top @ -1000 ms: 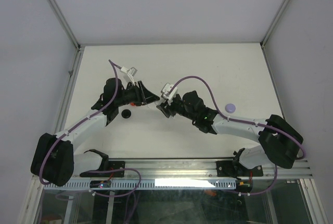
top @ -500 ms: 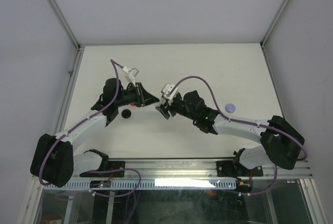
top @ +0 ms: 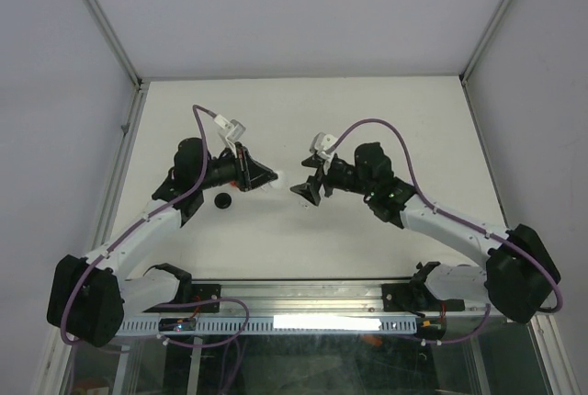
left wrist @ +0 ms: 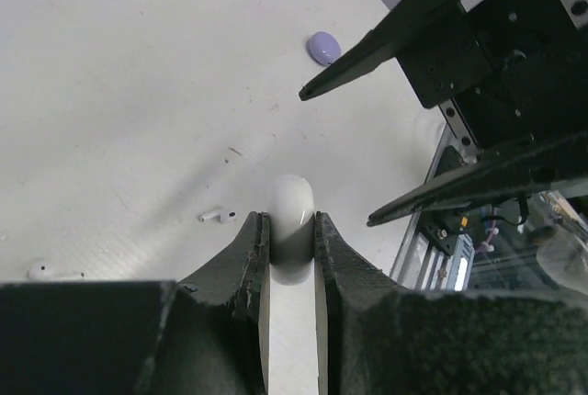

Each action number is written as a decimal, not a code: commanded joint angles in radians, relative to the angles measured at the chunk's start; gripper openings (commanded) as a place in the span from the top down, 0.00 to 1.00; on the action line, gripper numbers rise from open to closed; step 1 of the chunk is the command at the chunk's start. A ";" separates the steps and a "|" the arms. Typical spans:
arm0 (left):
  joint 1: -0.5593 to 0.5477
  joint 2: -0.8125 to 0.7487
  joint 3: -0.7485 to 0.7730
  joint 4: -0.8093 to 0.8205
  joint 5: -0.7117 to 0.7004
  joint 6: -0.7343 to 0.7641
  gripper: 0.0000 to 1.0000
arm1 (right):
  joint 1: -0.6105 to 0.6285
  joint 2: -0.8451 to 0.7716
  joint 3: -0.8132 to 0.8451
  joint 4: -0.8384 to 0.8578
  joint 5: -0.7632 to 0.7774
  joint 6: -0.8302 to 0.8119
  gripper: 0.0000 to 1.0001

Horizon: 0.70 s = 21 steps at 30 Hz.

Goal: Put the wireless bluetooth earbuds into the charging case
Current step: Pick up the charging case at the center of the board.

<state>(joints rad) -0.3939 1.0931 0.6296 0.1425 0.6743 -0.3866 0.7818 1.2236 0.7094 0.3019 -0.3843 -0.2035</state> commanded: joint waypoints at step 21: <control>-0.013 -0.016 0.146 -0.013 0.342 0.299 1.00 | -0.107 0.124 0.170 0.002 -0.581 0.164 0.39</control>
<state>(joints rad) -0.3943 1.0843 0.7292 0.1104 0.9501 -0.1574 0.6727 1.3388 0.8169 0.2226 -0.8810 -0.0994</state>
